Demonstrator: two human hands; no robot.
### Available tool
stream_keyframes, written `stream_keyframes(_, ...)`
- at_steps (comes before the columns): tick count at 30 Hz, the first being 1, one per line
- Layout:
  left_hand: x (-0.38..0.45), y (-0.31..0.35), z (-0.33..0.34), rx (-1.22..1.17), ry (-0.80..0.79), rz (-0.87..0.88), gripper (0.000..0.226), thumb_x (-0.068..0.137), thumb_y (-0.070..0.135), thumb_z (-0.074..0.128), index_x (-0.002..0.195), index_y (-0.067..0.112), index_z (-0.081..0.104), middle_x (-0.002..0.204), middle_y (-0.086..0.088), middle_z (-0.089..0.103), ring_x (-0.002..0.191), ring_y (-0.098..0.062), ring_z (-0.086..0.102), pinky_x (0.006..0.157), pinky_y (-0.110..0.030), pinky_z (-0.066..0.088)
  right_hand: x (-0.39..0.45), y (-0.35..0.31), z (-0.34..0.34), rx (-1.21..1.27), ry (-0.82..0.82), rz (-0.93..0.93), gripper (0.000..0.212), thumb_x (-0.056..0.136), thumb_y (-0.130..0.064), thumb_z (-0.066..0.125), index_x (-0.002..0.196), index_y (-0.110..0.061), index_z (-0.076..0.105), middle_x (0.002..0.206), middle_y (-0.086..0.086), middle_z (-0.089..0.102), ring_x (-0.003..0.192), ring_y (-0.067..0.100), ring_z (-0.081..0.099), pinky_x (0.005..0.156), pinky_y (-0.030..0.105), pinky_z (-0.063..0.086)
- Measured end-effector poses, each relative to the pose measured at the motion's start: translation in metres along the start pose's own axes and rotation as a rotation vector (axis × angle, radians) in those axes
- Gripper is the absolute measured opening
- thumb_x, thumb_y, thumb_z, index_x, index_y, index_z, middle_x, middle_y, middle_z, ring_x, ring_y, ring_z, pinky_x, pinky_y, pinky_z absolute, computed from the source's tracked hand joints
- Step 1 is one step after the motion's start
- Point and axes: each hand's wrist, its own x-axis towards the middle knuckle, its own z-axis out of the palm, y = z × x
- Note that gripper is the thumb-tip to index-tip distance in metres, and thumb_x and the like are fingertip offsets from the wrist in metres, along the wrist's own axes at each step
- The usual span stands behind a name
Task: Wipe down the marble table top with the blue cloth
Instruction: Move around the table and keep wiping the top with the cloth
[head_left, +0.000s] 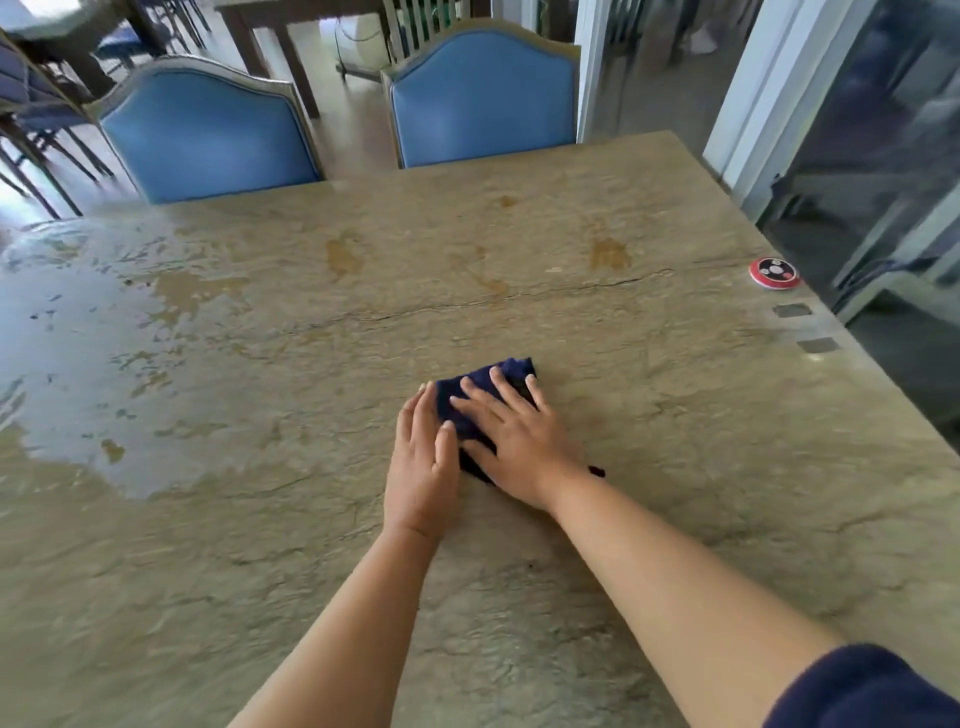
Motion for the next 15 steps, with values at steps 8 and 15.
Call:
stream_keyframes(8, 0.033, -0.099, -0.112, 0.711, -0.018, 0.111, 0.059, 0.096, 0.054, 0.030, 0.150, 0.032, 0.023, 0.162, 0.006, 0.010, 0.149, -0.010, 0.000, 0.121, -0.043, -0.002, 0.072, -0.020, 0.010, -0.120, 0.067, 0.681, 0.061, 0.097, -0.053, 0.016, 0.152, -0.026, 0.010, 0.161, -0.004, 0.001, 0.147, 0.024, -0.007, 0.113, 0.053, -0.012)
stream_keyframes(15, 0.034, -0.109, -0.112, 0.697, 0.001, 0.170, 0.069, 0.090, 0.056, 0.022, 0.152, 0.028, 0.017, 0.162, 0.007, 0.007, 0.147, -0.005, -0.009, 0.120, -0.044, -0.006, 0.169, -0.072, 0.030, -0.097, 0.053, 0.575, 0.060, 0.097, -0.052, 0.019, 0.152, -0.030, 0.009, 0.161, -0.006, -0.001, 0.147, 0.024, -0.011, 0.115, 0.053, -0.012)
